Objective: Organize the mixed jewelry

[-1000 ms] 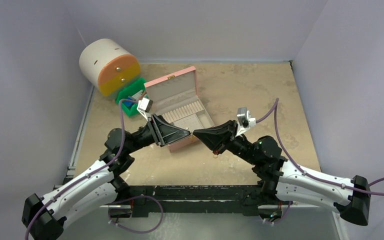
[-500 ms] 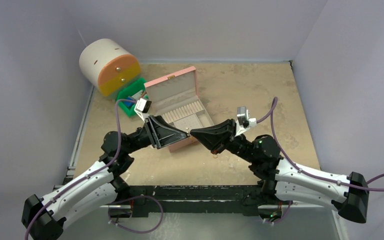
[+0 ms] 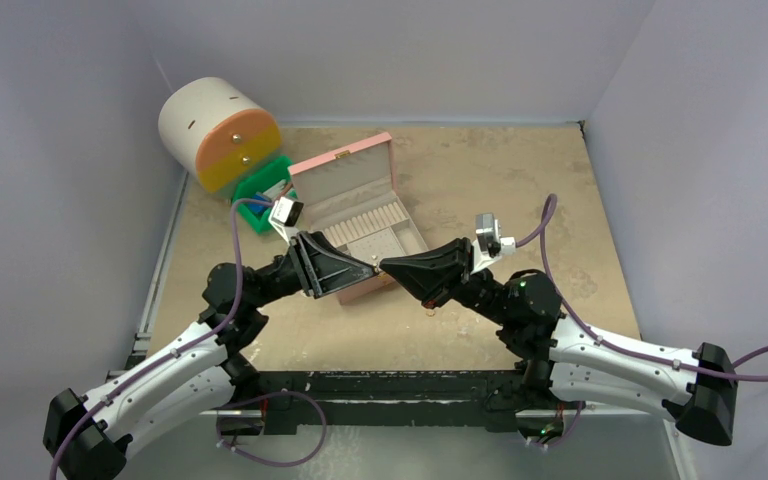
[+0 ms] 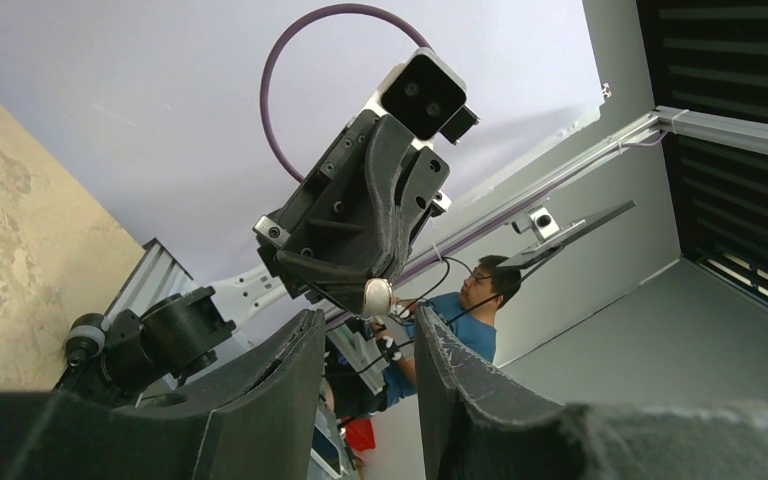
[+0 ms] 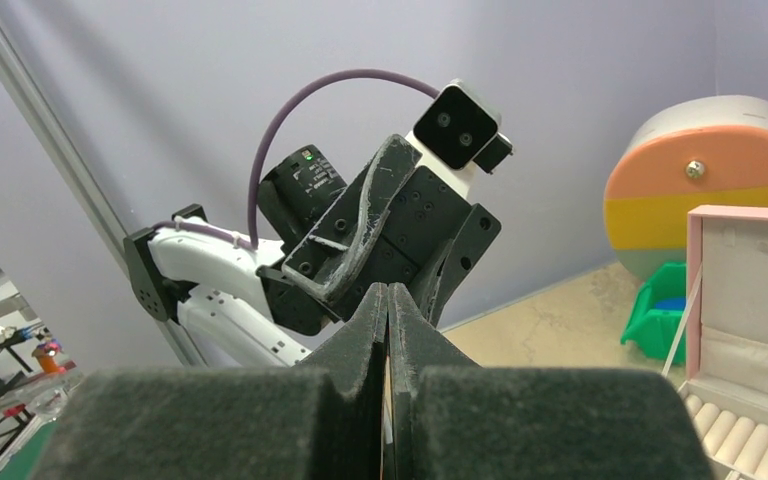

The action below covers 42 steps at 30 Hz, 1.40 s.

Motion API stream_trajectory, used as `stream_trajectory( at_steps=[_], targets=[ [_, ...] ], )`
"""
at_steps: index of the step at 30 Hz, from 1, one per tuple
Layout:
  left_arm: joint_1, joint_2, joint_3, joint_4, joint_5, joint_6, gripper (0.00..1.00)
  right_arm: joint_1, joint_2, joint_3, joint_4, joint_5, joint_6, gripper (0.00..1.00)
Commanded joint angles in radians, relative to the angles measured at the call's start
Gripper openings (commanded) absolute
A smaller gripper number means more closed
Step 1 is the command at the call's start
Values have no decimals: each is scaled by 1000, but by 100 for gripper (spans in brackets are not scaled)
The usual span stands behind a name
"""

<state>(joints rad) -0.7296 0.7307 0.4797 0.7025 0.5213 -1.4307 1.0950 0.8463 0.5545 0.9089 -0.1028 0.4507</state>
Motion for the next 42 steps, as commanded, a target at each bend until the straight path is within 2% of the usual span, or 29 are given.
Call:
stream_trajectory(
  at_steps=[1, 31, 42],
  targets=[
    [-6, -4, 12, 71, 8, -9, 37, 6, -2, 20, 76, -26, -12, 0],
    [-5, 6, 29, 73, 14, 1, 29, 6, 18, 8, 72, -32, 1, 0],
    [-5, 4, 31, 68, 14, 3, 20, 6, 17, 4, 69, -28, 5, 0]
  ],
)
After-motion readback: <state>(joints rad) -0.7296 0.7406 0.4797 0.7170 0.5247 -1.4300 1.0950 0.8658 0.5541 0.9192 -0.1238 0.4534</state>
